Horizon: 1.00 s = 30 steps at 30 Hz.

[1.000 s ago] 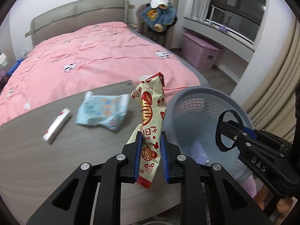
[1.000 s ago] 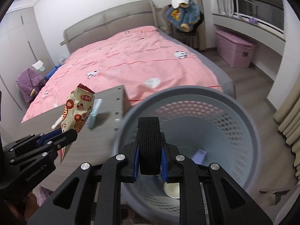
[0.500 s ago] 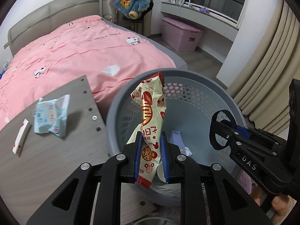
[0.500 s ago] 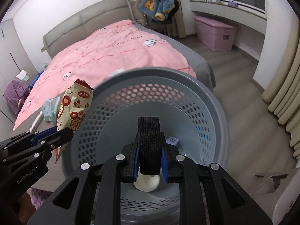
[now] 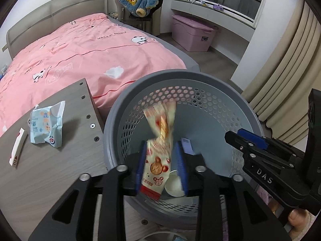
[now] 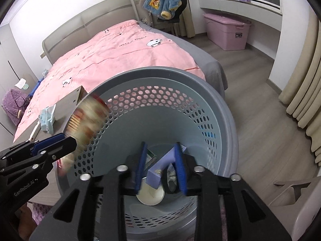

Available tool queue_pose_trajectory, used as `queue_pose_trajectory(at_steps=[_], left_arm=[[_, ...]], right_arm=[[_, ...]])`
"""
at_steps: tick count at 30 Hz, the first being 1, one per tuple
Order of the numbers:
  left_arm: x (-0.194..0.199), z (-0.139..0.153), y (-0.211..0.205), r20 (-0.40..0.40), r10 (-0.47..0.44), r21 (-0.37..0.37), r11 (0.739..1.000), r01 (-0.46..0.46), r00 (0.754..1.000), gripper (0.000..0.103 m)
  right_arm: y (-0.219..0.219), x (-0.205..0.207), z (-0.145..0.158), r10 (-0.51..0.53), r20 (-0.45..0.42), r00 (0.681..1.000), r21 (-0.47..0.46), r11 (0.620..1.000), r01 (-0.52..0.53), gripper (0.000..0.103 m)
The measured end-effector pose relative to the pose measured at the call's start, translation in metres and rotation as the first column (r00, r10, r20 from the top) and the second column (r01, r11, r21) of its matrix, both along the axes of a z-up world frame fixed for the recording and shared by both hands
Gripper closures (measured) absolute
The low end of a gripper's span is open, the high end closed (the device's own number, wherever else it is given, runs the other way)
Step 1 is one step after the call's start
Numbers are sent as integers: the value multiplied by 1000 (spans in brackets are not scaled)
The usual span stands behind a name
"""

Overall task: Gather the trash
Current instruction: 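Carry the band and wrapper over the basket and open both tools, then move both open tools back over the table toward the wipes packet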

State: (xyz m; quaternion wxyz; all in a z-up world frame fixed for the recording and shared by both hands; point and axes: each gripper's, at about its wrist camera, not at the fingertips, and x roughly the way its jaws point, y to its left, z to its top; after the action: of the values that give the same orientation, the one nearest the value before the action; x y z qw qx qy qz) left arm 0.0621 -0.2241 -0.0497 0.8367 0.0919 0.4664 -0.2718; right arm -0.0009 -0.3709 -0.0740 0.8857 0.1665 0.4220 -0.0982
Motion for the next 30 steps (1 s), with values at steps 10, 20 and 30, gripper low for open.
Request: queue_pose_trajectory(at_steps=[10, 20, 30], left_arm=[[-5, 4, 8, 32, 31, 14, 999, -32, 999, 55], [-9, 12, 15, 56, 59, 16, 998, -60, 997, 48], [-12, 17, 24, 87, 84, 19, 996, -86, 993, 37]], right_arm=[[-1, -7, 0, -11, 2, 1000, 1, 1000, 11, 62], [4, -10, 4, -13, 13, 1000, -12, 1000, 13, 54], [10, -13, 7, -16, 24, 1000, -20, 1000, 16, 40]])
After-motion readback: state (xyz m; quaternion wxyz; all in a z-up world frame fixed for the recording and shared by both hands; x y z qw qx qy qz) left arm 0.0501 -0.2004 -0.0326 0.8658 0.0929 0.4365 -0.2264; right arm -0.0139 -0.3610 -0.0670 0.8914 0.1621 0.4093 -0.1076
